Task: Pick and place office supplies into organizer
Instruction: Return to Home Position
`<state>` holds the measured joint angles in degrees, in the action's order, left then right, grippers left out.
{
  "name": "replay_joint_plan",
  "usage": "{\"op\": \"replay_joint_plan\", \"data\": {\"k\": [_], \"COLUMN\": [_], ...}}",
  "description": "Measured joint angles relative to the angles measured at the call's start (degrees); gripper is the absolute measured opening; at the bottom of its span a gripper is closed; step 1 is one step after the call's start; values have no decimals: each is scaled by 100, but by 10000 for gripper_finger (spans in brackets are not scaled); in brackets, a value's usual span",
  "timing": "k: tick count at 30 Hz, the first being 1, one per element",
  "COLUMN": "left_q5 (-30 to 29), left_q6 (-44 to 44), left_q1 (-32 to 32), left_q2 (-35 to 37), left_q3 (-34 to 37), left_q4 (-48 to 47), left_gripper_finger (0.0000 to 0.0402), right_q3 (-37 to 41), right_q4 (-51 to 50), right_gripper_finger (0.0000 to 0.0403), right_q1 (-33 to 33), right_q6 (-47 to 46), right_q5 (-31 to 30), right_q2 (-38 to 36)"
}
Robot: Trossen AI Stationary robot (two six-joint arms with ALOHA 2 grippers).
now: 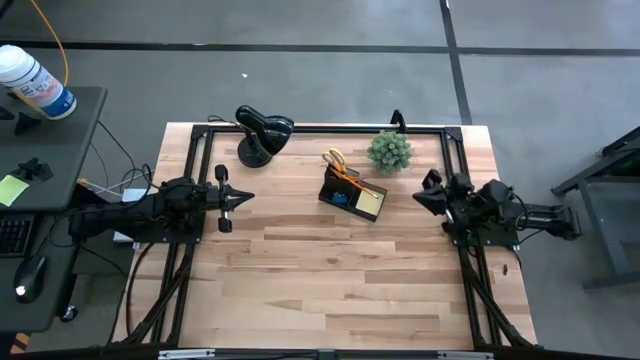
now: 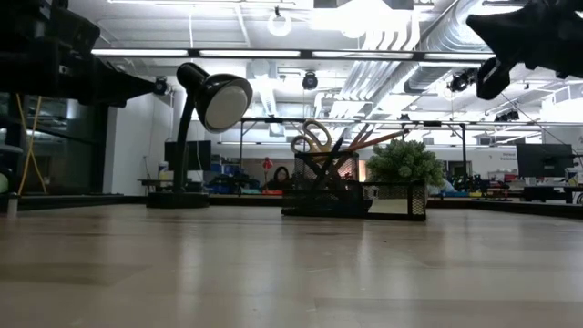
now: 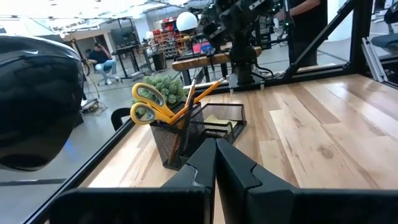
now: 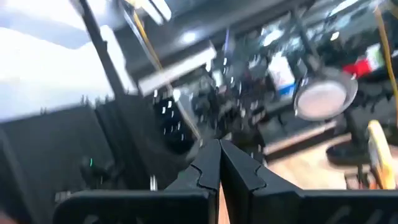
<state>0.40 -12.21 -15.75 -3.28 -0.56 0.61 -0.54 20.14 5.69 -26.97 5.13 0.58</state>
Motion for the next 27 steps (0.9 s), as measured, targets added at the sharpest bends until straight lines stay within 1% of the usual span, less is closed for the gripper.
{"op": "replay_joint_plan", "data": {"k": [3, 6, 11, 18, 27], "left_q5": [0, 2, 2, 2, 2], "left_q6": [1, 2, 1, 2, 2], "left_q1": [0, 0, 0, 0, 0], "left_q2": [1, 1, 1, 1, 1], "left_q3": [0, 0, 0, 0, 0], "left_q4": [1, 1, 0, -1, 1], "left_gripper_finger": [3, 2, 1, 1, 1], "right_q3": [0, 0, 0, 0, 2], "right_q4": [-373, -786, -1745, -1794, -1809], "right_gripper_finger": [3, 4, 3, 7, 3], "right_q1": [0, 0, 0, 0, -1], "right_q6": [160, 432, 824, 1154, 1072], "right_q5": [233, 207, 145, 109, 97], "right_q2": [0, 0, 0, 86, 98]}}
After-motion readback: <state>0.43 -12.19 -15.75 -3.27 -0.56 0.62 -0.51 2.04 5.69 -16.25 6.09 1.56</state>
